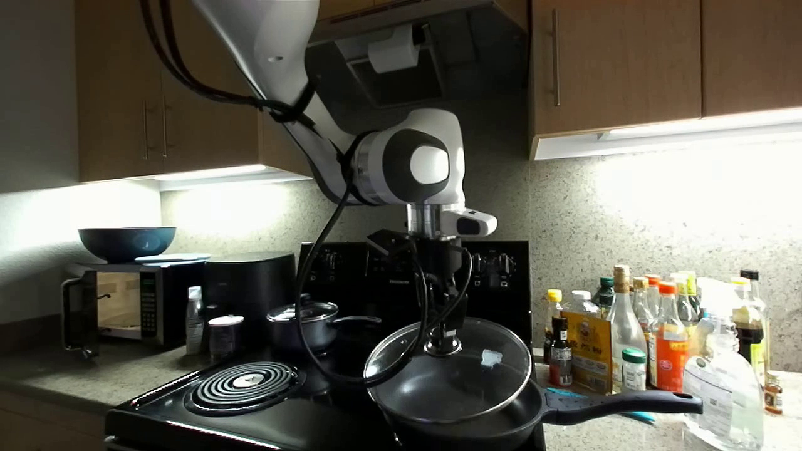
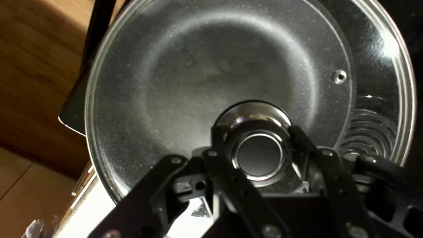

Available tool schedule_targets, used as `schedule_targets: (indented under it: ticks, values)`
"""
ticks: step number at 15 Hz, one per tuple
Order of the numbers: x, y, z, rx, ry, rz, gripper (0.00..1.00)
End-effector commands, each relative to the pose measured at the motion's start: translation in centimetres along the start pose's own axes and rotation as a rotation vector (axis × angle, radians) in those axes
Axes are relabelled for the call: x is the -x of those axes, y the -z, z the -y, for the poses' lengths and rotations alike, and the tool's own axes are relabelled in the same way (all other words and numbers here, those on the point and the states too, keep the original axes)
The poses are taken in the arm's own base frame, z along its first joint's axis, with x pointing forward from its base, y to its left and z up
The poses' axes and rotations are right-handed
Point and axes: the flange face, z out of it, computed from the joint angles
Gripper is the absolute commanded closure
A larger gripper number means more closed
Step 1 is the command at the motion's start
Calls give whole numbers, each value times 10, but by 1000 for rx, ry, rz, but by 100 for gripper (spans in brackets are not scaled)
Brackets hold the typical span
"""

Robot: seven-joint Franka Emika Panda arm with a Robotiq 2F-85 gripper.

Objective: Put the lid on the pot, then put the lid on the stove

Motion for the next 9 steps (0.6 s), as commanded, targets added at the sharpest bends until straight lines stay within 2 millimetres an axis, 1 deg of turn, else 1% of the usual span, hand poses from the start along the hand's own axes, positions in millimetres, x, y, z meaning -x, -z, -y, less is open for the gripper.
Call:
schedule_targets:
  ticks: [1,3,5,6,7,8,9]
  values:
    - [-6,-12,-5,29,-9,49,75]
    - [-7,-21,-8,41,-16,73,75]
    - [-10,-25,-12,47,-28,85,75]
    - [-4,-32,-13,57,-26,79,75]
    - [-5,-32,-14,58,-28,79,50]
    - [-5,-32,-14,58,-28,79,50]
    - [-5,-32,-14,58,-27,79,75]
